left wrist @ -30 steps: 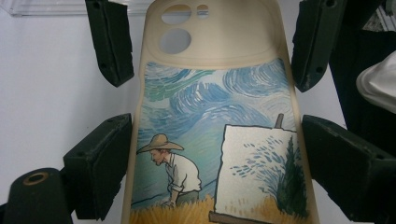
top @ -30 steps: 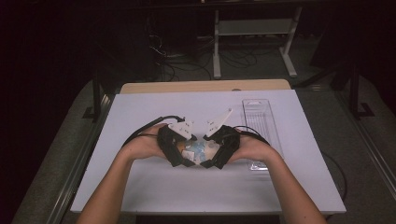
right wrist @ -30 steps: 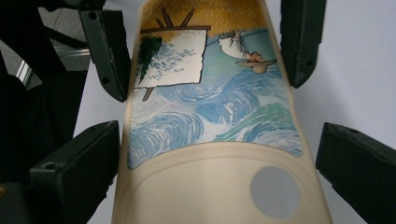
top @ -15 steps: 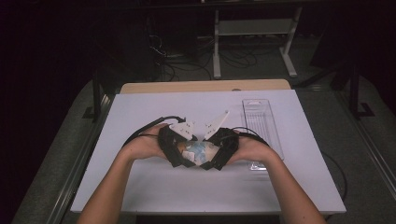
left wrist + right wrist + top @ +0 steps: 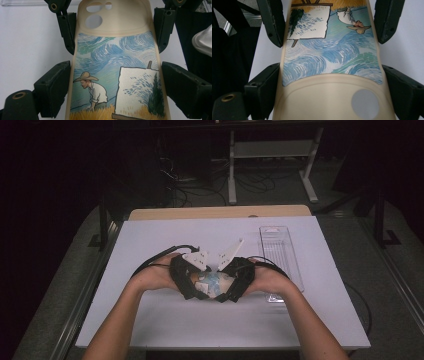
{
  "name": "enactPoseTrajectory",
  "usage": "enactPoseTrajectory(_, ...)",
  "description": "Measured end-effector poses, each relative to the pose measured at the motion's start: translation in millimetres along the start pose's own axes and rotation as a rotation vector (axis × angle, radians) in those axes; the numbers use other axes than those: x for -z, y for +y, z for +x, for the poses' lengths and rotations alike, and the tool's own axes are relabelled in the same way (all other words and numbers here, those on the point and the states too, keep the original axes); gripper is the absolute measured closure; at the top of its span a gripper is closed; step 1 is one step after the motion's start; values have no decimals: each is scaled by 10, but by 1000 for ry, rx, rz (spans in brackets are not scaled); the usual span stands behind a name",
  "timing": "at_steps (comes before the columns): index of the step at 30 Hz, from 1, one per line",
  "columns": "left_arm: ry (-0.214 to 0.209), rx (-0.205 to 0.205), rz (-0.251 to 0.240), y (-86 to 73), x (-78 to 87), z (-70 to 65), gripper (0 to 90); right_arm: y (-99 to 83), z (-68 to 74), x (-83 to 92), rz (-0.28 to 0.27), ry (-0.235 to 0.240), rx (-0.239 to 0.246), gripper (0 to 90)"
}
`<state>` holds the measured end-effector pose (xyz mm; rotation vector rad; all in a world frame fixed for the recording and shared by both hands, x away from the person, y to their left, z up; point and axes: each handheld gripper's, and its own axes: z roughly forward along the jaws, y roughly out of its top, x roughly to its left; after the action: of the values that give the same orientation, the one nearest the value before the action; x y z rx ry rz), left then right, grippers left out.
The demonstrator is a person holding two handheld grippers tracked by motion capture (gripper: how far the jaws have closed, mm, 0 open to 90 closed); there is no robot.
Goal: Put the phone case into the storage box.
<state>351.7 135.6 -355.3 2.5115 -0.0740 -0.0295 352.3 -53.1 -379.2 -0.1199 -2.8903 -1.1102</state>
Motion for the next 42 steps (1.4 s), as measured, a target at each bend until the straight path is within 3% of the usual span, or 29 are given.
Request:
enactPoseTrajectory(2, 1, -3, 10, 0, 3, 0, 114, 4, -2, -12, 4, 2, -5, 97)
enactPoseTrajectory(3, 1, -31, 38, 2, 16, 18, 114, 5, -2, -17, 4, 2, -6, 97)
enactPoseTrajectory(12, 3, -41, 57, -4, -3, 7, 112, 4, 10, -51, 7, 3, -5, 107)
enactPoseTrajectory(16, 15, -19, 36, -9, -20, -21, 104, 4, 11, -57, 10, 5, -8, 108)
enactPoseTrajectory(18, 20, -40, 57, -5, -3, 2, 81, 2, 10, -55, 8, 5, -10, 108)
enactPoseTrajectory(21, 30, -20, 48, -11, -1, 6, 30, 0, 8, -52, 8, 4, -10, 108)
enactPoseTrajectory(22, 33, 11, 22, -16, -7, -8, 25, 0, 6, -52, 10, 3, -10, 108)
enactPoseTrajectory(26, 41, 43, -8, -29, 32, -3, 0, -8, -5, -56, 14, 3, -17, 108)
enactPoseTrajectory(33, 87, 72, -46, -79, 170, 29, 0, -37, -48, -33, 19, -5, -44, 106)
enactPoseTrajectory(35, 87, 101, -59, -103, 214, 28, 0, -46, -56, -19, 24, -11, -53, 106)
enactPoseTrajectory(42, 134, 142, -94, -211, 367, 39, 0, -78, -84, 29, 17, -23, -84, 106)
